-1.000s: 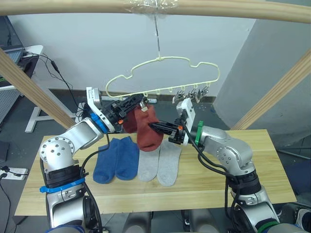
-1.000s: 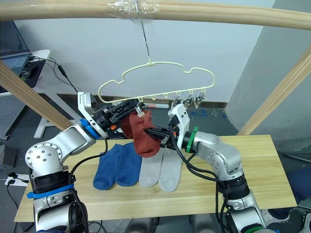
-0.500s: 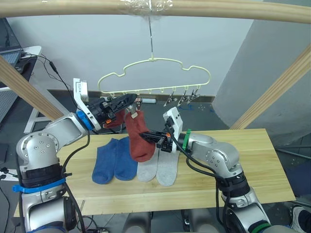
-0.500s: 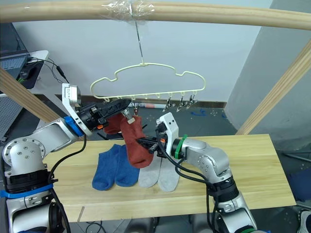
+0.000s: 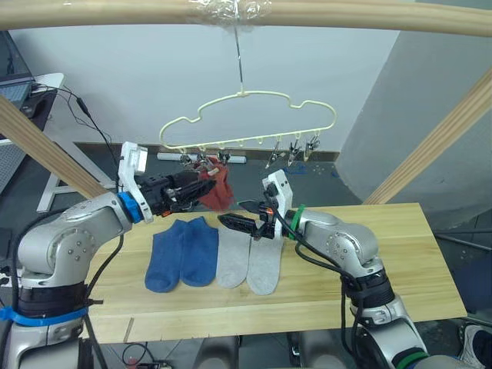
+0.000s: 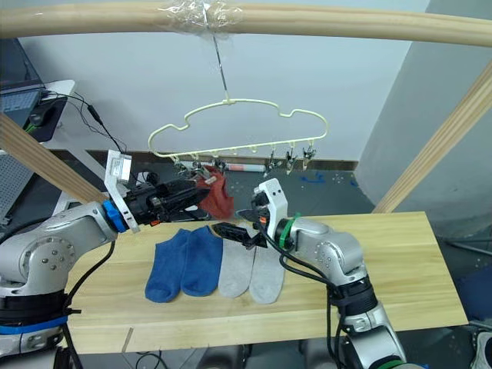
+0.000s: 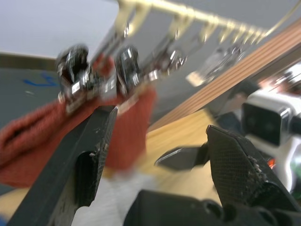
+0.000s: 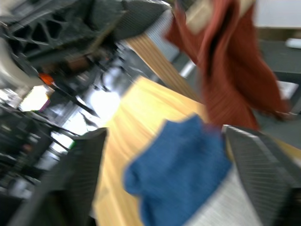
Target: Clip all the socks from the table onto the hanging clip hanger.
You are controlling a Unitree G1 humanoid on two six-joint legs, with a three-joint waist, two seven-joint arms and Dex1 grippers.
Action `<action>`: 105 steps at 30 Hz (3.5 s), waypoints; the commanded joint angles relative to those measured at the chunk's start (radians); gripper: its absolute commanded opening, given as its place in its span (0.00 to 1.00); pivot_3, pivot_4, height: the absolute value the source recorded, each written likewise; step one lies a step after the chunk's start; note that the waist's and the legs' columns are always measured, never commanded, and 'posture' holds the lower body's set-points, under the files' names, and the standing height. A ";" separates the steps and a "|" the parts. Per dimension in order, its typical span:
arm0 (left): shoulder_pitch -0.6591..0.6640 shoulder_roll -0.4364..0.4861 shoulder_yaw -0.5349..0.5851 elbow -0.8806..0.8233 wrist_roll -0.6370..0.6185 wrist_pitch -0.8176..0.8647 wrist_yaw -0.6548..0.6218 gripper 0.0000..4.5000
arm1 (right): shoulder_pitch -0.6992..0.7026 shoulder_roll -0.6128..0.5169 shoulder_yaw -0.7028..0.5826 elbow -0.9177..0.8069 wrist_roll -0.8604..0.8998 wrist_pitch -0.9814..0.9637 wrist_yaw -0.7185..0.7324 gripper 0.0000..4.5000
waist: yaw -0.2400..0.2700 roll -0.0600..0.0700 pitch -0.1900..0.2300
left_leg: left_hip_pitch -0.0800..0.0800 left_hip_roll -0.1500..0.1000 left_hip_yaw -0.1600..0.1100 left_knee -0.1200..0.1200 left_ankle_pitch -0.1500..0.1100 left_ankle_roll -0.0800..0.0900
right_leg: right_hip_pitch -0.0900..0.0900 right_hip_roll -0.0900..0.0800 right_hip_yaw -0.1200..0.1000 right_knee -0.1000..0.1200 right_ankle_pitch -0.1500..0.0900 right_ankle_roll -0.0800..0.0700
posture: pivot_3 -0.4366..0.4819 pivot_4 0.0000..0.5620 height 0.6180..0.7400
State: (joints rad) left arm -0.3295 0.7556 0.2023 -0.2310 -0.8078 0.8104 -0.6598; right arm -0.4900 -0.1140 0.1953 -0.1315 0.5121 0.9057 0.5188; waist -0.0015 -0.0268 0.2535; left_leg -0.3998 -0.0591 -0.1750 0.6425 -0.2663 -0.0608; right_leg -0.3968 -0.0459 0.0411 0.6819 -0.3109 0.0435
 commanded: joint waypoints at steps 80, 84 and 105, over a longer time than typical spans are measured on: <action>-0.001 -0.523 -0.212 0.035 0.704 -0.713 0.335 0.51 | 0.098 -0.288 -0.128 -0.347 -0.011 -0.288 0.119 1.00 | -0.003 0.000 0.000 | 0.001 0.000 0.007 0.005 0.002 0.002 | 0.001 0.000 0.000 0.009 0.001 0.000 | 0.52 0.42 1.00; 0.007 -0.527 -0.219 0.031 0.729 -0.722 0.359 0.51 | 0.096 -0.293 -0.128 -0.352 -0.003 -0.283 0.115 1.00 | -0.003 0.000 0.000 | 0.001 0.000 0.008 0.005 0.002 0.002 | 0.001 0.000 0.001 0.009 0.001 0.000 | 0.52 0.42 1.00; 0.008 -0.555 -0.206 0.046 0.761 -0.742 0.413 0.51 | 0.094 -0.296 -0.139 -0.357 0.018 -0.271 0.105 1.00 | -0.003 0.000 0.000 | 0.001 0.000 0.008 0.005 0.002 0.002 | 0.001 0.000 0.001 0.008 0.001 0.000 | 0.52 0.42 1.00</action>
State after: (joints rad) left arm -0.3251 0.2106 -0.0104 -0.1481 -0.0311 0.0648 -0.2614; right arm -0.3840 -0.4092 0.0777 -0.4310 0.5083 0.6411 0.6273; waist -0.0042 -0.0272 0.2530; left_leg -0.3986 -0.0589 -0.1666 0.6477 -0.2646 -0.0587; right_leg -0.3954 -0.0459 0.0422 0.6903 -0.3099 0.0439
